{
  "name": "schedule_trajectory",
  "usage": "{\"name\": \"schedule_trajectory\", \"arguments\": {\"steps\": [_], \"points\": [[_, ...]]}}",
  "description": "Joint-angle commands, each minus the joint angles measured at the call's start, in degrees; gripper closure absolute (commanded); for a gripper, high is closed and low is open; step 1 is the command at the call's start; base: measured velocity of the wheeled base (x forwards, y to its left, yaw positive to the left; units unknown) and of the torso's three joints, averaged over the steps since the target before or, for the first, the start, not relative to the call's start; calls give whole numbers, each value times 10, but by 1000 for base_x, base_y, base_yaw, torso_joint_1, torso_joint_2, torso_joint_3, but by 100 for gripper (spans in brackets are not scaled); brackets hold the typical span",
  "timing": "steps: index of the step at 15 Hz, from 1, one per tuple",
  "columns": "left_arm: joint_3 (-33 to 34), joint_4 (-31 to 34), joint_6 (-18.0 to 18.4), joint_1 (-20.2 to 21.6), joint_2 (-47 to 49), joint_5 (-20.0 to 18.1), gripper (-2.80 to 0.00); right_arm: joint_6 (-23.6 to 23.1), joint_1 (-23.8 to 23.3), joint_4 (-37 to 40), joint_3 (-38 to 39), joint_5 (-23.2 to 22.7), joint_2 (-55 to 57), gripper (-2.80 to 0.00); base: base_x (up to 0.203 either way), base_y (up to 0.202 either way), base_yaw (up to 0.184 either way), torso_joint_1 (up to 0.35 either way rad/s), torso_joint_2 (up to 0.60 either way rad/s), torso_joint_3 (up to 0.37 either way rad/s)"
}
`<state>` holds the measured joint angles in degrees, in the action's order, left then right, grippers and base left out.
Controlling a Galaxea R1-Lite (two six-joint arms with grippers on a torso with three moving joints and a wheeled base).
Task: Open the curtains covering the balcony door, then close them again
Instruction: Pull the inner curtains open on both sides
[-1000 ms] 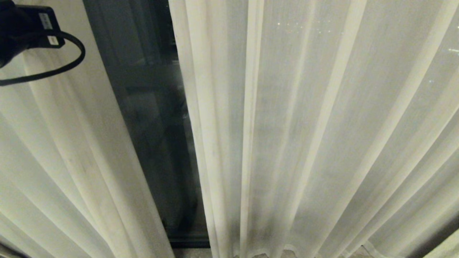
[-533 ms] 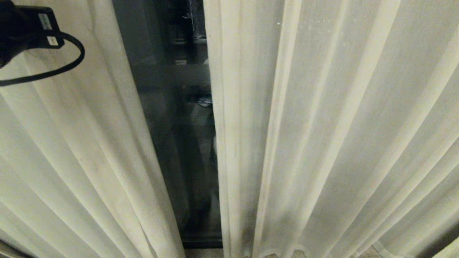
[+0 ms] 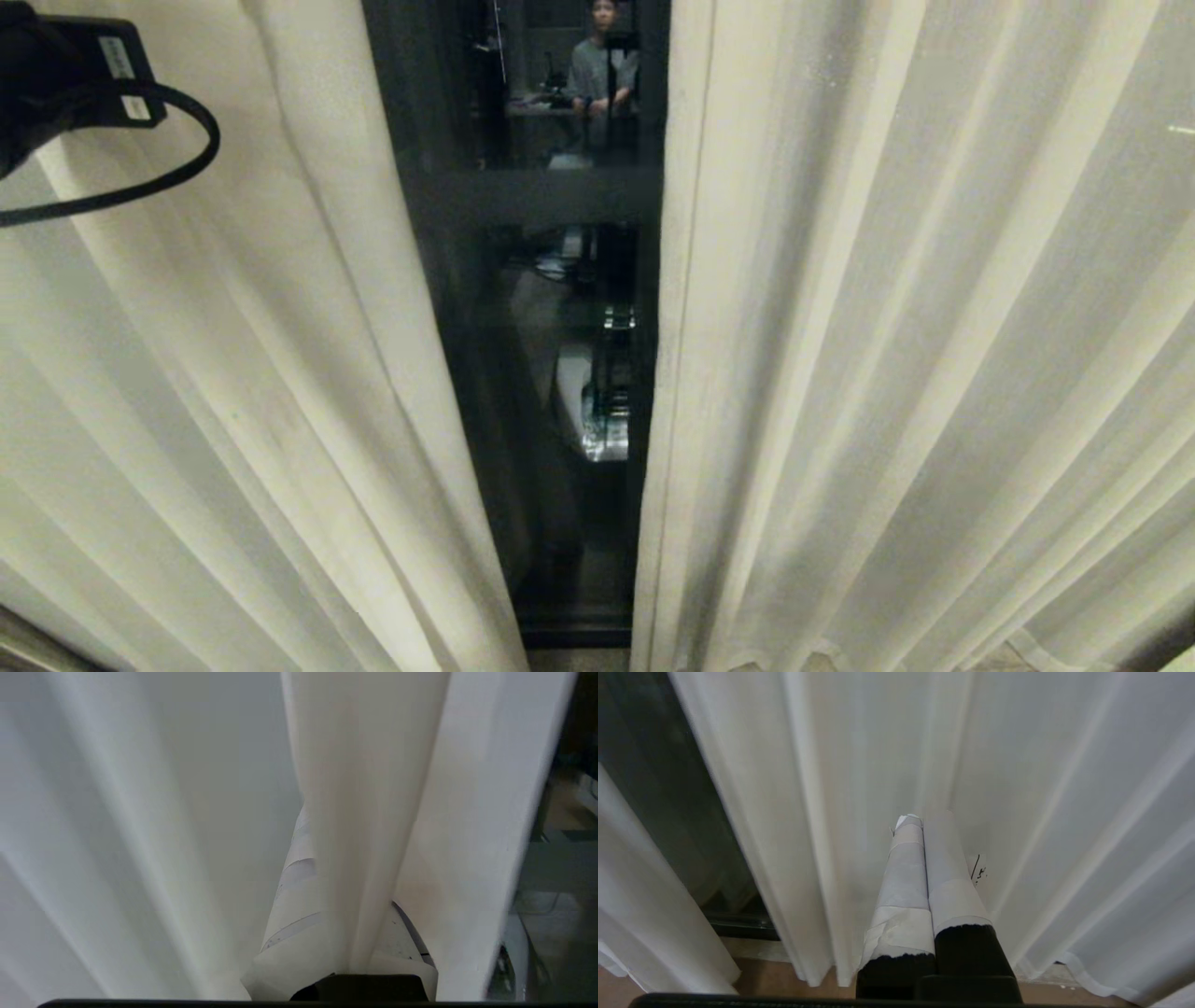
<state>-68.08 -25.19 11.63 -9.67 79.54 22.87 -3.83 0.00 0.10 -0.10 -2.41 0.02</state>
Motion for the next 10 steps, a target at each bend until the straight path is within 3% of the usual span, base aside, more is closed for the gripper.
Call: {"name": "schedule_trajectory", "arguments": {"steps": [1, 10], "points": [[1, -1, 1, 0, 1, 2, 0, 0, 0, 0, 0, 0, 1, 0, 0, 188, 1, 3, -2, 2], [12, -1, 1, 1, -1, 2, 0, 0, 0, 0, 0, 0, 1, 0, 0, 189, 1, 3, 3, 3]]}}
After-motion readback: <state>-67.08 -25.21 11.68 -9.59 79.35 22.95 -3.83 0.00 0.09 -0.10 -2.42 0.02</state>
